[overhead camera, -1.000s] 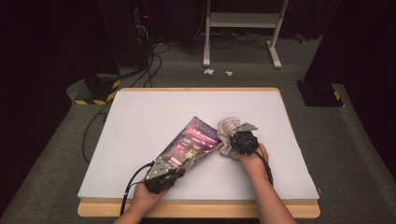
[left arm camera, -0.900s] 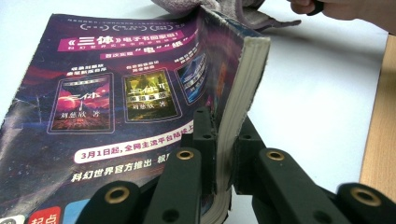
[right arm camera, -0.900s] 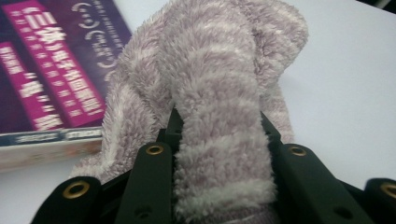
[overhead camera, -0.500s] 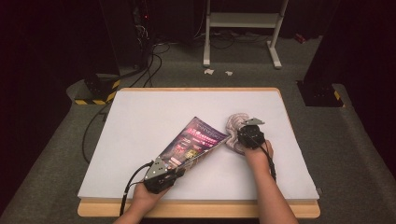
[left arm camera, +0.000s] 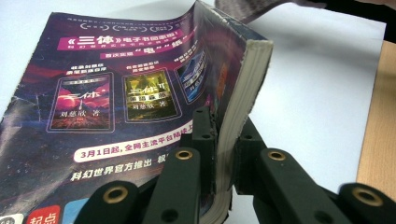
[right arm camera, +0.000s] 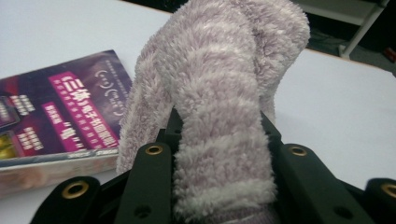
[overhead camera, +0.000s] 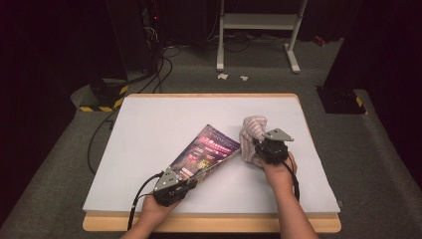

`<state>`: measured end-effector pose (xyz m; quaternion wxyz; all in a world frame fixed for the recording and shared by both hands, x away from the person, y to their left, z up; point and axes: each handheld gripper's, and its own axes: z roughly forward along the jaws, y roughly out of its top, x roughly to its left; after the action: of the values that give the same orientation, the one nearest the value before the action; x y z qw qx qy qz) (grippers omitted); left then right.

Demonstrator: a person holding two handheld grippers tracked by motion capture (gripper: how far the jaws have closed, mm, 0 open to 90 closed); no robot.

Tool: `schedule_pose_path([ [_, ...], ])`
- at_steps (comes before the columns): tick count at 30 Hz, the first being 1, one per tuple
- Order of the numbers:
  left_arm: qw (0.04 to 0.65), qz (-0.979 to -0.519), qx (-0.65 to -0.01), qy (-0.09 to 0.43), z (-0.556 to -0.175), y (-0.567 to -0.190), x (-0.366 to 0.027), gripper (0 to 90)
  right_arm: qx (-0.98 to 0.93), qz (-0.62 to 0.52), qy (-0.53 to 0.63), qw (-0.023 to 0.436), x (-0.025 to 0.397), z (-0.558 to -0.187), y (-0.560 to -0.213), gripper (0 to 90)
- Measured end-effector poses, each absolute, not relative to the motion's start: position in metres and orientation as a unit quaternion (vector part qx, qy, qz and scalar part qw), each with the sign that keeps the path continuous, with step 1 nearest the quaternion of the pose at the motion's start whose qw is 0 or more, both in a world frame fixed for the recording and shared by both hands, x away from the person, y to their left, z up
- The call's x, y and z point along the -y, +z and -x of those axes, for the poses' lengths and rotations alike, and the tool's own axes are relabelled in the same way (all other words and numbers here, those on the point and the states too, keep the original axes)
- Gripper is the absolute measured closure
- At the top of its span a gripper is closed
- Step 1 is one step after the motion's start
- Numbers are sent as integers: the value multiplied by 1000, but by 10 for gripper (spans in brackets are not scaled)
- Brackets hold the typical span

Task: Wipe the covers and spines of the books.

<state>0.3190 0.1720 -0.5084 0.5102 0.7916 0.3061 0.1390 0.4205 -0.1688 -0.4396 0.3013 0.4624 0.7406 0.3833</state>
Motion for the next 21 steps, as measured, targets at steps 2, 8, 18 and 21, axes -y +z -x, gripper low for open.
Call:
schedule_pose_path([
  [2,510,-792,-306,139,-319,-508,-172,822,-739,-459,390,304,171,-413,-437,681],
  [8,510,-791,-307,138,-319,-508,-172,821,-727,-460,406,307,183,-392,-434,679],
  [18,510,-792,-307,137,-320,-509,-172,817,-713,-469,419,311,211,-363,-440,673],
  [21,510,-792,-306,136,-320,-508,-172,817,-713,-476,413,307,222,-361,-448,673],
])
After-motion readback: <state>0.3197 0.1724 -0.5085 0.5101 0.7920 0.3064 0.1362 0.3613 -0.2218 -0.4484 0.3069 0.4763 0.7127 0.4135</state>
